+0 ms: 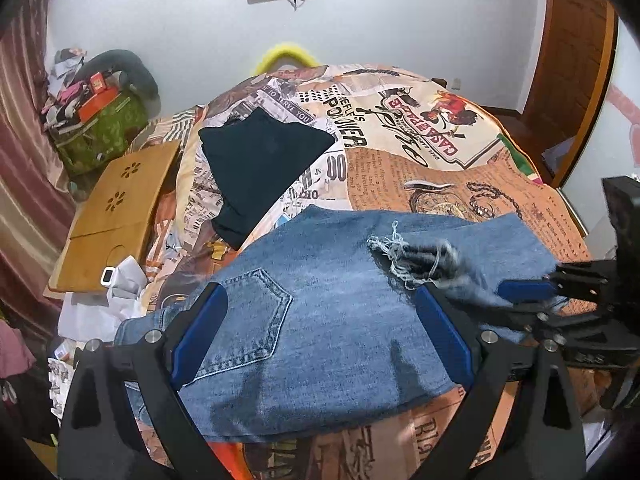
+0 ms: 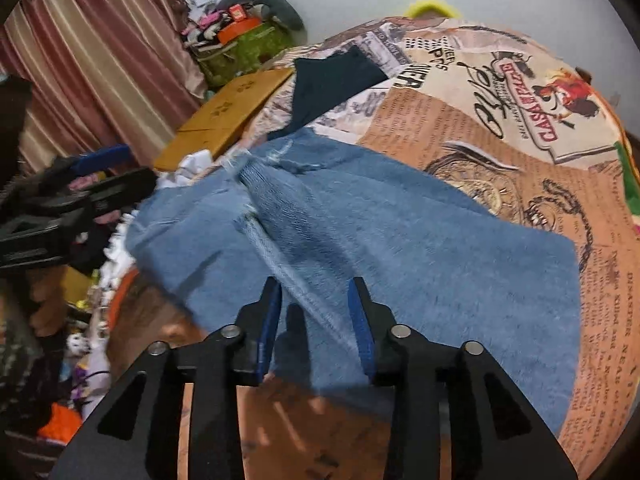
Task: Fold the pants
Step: 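Open the right tool and press the folded blue jeans flat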
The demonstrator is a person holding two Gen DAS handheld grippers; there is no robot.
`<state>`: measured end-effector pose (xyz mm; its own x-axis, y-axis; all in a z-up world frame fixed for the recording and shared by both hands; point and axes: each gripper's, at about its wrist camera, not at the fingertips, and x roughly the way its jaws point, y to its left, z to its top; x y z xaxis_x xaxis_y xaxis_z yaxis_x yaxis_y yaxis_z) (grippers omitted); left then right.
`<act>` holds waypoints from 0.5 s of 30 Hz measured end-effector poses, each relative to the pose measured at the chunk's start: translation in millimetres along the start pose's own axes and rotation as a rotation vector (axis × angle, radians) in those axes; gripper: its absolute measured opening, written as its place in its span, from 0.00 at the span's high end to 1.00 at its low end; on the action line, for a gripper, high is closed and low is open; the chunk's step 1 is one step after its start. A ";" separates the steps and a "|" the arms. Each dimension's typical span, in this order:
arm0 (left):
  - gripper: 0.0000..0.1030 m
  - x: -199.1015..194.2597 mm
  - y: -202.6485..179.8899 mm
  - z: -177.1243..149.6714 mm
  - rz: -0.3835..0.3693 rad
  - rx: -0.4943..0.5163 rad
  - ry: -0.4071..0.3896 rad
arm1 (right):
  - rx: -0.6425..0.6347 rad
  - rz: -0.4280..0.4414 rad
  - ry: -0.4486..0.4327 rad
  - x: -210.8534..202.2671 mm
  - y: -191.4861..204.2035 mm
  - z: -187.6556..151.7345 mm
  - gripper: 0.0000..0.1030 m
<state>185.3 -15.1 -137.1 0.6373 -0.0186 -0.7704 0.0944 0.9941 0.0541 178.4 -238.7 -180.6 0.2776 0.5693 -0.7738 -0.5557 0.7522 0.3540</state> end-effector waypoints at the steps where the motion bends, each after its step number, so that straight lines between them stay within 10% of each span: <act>1: 0.07 -0.1 -0.5 1.5 -0.003 -0.004 -0.001 | -0.003 0.007 -0.004 -2.8 1.1 -0.8 0.68; 15: 0.06 67.0 -36.2 30.7 -0.107 -0.007 0.142 | 0.130 -0.131 -0.091 -31.1 -65.1 2.4 0.53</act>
<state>248.1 -55.7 -171.2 0.5093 -0.1099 -0.8536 0.1505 0.9879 -0.0374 207.8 -304.5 -178.2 0.4135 0.4872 -0.7692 -0.4057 0.8549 0.3234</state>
